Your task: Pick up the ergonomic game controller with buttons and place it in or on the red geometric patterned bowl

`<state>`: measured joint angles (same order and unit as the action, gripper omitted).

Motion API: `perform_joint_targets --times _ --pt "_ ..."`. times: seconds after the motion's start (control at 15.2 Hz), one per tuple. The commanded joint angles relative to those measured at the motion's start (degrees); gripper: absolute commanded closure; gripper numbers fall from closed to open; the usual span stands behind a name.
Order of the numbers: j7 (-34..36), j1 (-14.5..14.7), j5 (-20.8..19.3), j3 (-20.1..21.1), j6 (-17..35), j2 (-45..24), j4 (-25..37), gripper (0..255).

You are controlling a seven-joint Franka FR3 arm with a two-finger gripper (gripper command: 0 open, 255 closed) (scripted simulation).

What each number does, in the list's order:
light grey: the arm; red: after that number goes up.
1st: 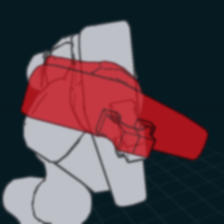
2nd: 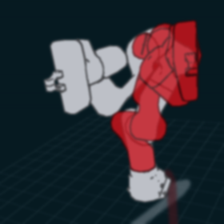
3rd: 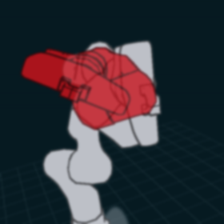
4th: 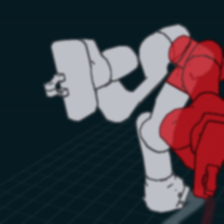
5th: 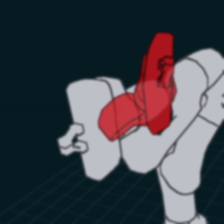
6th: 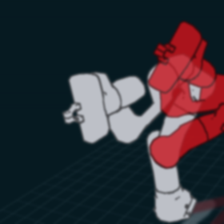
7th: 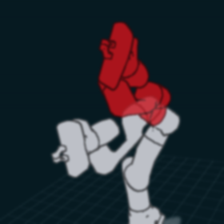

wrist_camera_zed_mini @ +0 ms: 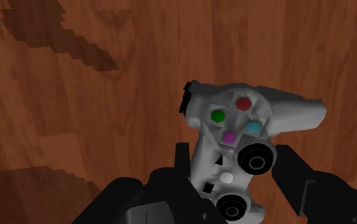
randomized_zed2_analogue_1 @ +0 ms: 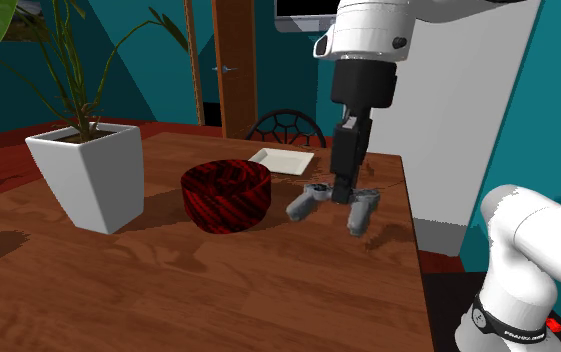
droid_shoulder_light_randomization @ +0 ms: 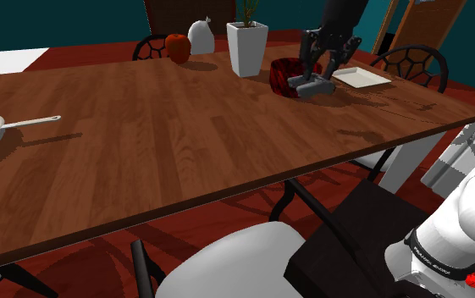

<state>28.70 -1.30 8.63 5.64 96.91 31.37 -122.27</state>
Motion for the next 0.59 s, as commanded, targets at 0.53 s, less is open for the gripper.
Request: perform_joint_targets --times 0.53 --pt "0.8 -0.1 -0.4 -0.3 -7.2 -2.4 9.6 255"
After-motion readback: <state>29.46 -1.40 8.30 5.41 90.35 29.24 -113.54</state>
